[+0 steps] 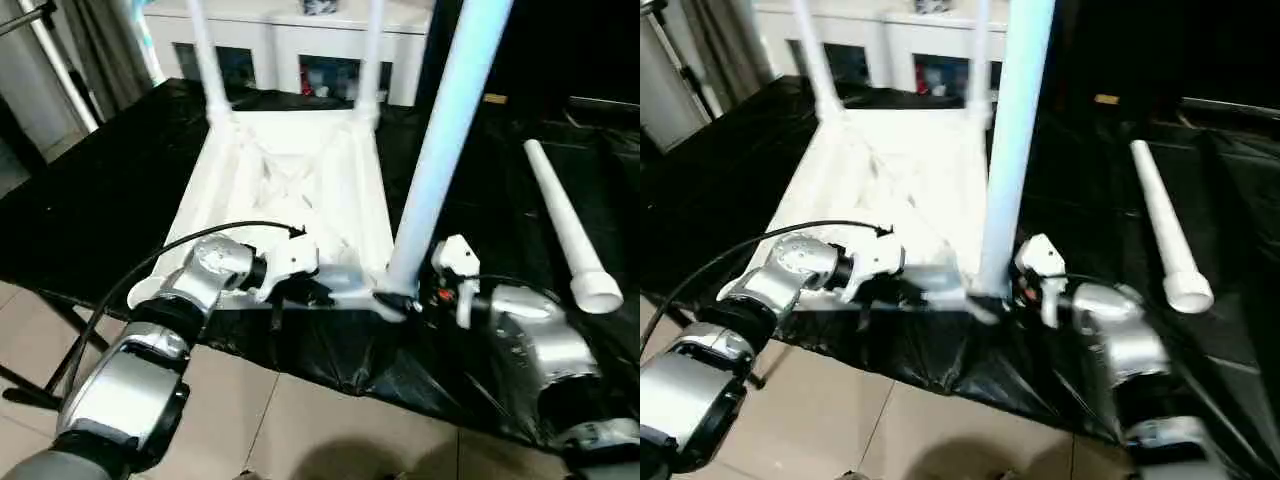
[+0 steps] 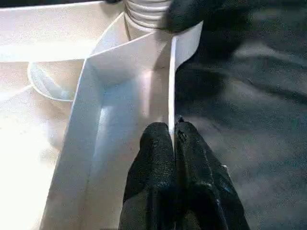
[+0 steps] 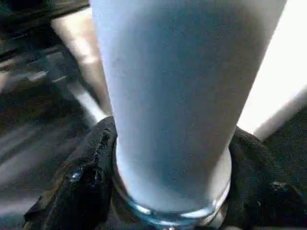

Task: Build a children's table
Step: Rotate leg to tighten

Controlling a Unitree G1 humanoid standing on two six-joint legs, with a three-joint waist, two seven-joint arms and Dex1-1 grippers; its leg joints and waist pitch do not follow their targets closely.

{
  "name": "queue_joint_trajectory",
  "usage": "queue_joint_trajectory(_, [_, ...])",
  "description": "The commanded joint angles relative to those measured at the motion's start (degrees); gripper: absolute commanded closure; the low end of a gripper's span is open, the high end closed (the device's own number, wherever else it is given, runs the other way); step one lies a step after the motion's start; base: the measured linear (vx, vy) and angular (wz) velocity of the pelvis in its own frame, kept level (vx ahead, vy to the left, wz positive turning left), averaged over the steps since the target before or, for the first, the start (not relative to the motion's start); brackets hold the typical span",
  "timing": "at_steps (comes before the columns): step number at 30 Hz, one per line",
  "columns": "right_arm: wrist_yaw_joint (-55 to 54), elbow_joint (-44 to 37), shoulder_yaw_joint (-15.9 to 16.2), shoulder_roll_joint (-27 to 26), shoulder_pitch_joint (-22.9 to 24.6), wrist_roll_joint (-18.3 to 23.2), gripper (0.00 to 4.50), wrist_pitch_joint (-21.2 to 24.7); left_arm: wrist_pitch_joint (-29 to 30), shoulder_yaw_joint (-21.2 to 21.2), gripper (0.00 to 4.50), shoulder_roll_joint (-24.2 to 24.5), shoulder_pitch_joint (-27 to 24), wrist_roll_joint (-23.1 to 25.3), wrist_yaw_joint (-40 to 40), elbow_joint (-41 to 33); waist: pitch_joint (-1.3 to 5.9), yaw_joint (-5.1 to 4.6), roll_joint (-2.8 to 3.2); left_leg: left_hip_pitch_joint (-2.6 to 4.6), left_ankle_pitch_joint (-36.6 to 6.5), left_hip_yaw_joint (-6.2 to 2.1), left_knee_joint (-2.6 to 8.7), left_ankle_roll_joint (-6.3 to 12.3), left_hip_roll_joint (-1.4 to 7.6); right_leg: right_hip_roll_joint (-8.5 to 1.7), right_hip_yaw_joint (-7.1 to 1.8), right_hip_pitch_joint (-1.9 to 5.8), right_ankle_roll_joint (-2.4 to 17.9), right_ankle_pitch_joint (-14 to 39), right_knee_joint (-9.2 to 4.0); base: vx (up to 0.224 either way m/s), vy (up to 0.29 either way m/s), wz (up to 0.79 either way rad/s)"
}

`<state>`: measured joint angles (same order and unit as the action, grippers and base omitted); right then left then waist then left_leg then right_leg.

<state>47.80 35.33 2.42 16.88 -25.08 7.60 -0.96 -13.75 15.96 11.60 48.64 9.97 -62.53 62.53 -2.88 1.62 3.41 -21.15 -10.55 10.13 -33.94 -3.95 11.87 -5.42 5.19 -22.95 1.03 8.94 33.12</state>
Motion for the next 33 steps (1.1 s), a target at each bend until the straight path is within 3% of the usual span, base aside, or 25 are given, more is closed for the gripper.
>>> queue_joint_trajectory(1, [-9.2,2.2,-0.1,-3.0,-0.5,-2.4,1.76,-0.4,2.6,-1.1,4.50,-3.4,1.4,0.4,7.4,0.1,3.66,-0.19,-0.78,0.69,-15.1,-0.08,4.10,2.90,0.86,-2.74,-1.96,2.92,11.8,21.0,-4.43,0.000,0.000,0.00])
queue_joint_trajectory(2, [-11.5,2.3,-0.2,-4.0,-0.5,-2.8,1.77,-0.5,3.1,-1.0,4.50,-4.1,1.4,0.5,8.5,0.0,3.60,-0.50,-0.88,0.66,-15.8,-0.18,4.11,2.63,0.67,-2.76,-1.82,2.89,10.4,23.8,-4.86,0.000,0.000,0.00])
queue_joint_trajectory(6, [-19.8,3.4,-0.7,-7.5,-1.0,-4.4,1.77,0.6,5.6,-1.1,4.50,-7.9,1.4,0.6,13.8,-0.3,3.68,-0.77,-0.90,0.67,-15.6,-0.12,4.03,3.42,0.53,-2.57,-1.81,2.71,10.1,23.3,-5.02,0.000,0.000,0.00])
queue_joint_trajectory(7, [-22.6,3.9,-0.4,-9.0,-1.4,-5.3,1.77,0.5,5.7,-0.9,4.50,-9.3,1.3,0.7,14.9,-0.3,3.69,-0.99,-0.17,0.65,-15.9,-0.16,4.08,3.44,0.55,-2.53,-1.78,2.67,10.1,22.8,-5.23,0.000,0.000,0.00])
queue_joint_trajectory(10, [-26.7,4.9,-0.5,-10.6,-2.4,-6.6,1.77,-1.5,5.2,-0.3,4.50,-10.5,1.0,0.9,15.2,-0.6,3.73,-1.53,-0.26,0.53,-17.0,-0.27,4.07,3.65,0.35,-2.51,-1.65,2.75,9.9,23.1,-5.17,0.000,0.000,0.00])
queue_joint_trajectory(13, [-27.3,5.6,-1.8,-10.5,-3.3,-5.9,1.07,-3.5,4.1,0.4,4.50,-10.1,1.1,1.6,15.0,-0.4,3.94,-1.69,-0.17,0.31,-16.3,-0.32,4.05,4.41,0.47,-2.56,-1.73,2.86,10.4,20.9,-4.94,0.000,0.000,0.00])
queue_joint_trajectory(18, [-20.6,4.7,-1.0,-7.4,-3.1,-5.3,0.58,-4.8,1.7,0.7,4.50,-7.7,0.6,1.6,11.6,-1.0,4.27,-1.54,-0.49,-0.05,-13.6,-0.21,3.75,6.28,0.57,-2.56,-1.85,3.31,12.3,14.6,-4.23,0.000,0.000,0.00])
queue_joint_trajectory(23, [-11.0,4.6,0.2,-1.5,-3.0,-5.0,0.58,-6.6,-0.7,0.5,4.50,-3.9,-0.6,0.2,3.3,-1.6,4.48,-1.10,-0.28,-0.08,-10.6,-0.04,3.37,8.35,0.72,-2.54,-1.86,3.53,15.1,8.0,-3.32,0.000,0.000,0.00])
queue_joint_trajectory(28, [1.3,2.6,0.9,2.4,-2.5,-2.0,0.58,-6.4,-1.7,-0.4,4.50,-1.7,-0.7,-1.6,-2.3,-1.3,4.40,-0.27,-0.33,0.07,-11.4,0.12,3.37,8.94,1.04,-2.48,-1.84,3.58,15.8,7.6,-3.12,0.000,0.000,0.00])
queue_joint_trajectory(33, [14.1,-0.2,3.6,6.4,-1.6,0.7,0.58,-3.4,-2.6,-0.3,4.50,1.0,-0.4,-2.6,-8.9,-1.3,4.43,0.56,-0.47,0.14,-10.6,0.12,3.38,9.02,1.17,-2.59,-1.97,3.59,15.8,7.3,-2.93,0.000,0.000,0.00])
